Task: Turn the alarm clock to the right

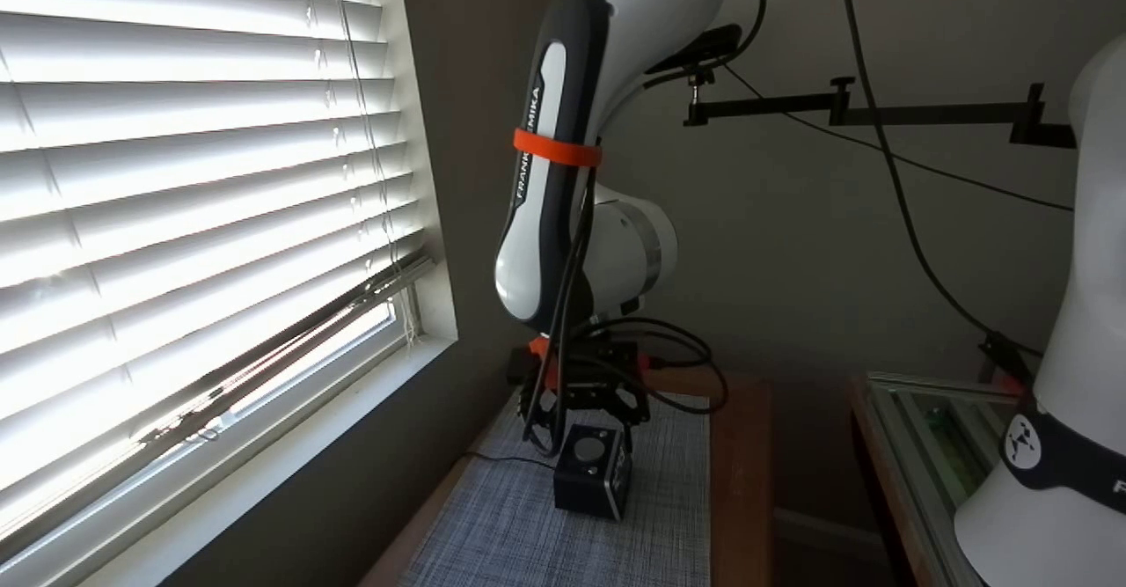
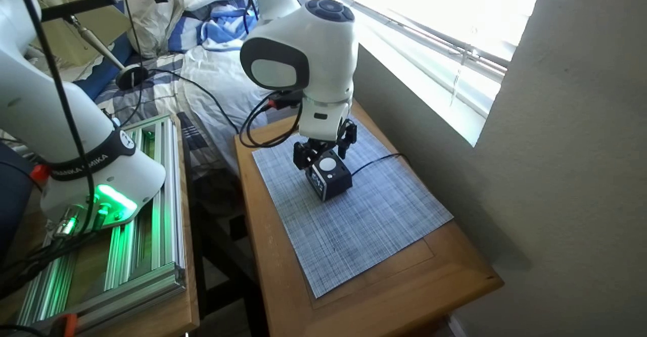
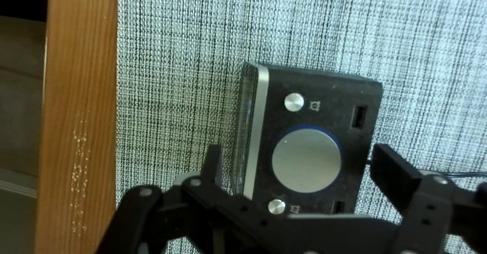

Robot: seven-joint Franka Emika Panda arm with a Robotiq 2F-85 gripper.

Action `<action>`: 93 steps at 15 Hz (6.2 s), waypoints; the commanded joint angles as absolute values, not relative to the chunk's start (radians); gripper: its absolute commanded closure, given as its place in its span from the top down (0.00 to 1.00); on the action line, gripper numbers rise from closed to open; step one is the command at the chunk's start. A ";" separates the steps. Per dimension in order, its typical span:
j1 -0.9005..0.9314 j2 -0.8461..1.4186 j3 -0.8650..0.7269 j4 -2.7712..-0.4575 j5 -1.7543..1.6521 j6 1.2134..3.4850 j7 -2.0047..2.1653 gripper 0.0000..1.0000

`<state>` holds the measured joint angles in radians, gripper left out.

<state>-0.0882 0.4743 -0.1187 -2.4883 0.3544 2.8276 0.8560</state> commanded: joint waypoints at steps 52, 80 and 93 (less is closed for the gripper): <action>0.074 0.473 -0.257 -2.479 0.160 2.821 0.744 0.77; 0.192 0.356 -0.316 -2.569 -0.321 2.839 0.282 0.52; 0.131 0.459 -0.268 -2.521 -0.282 2.876 0.232 0.52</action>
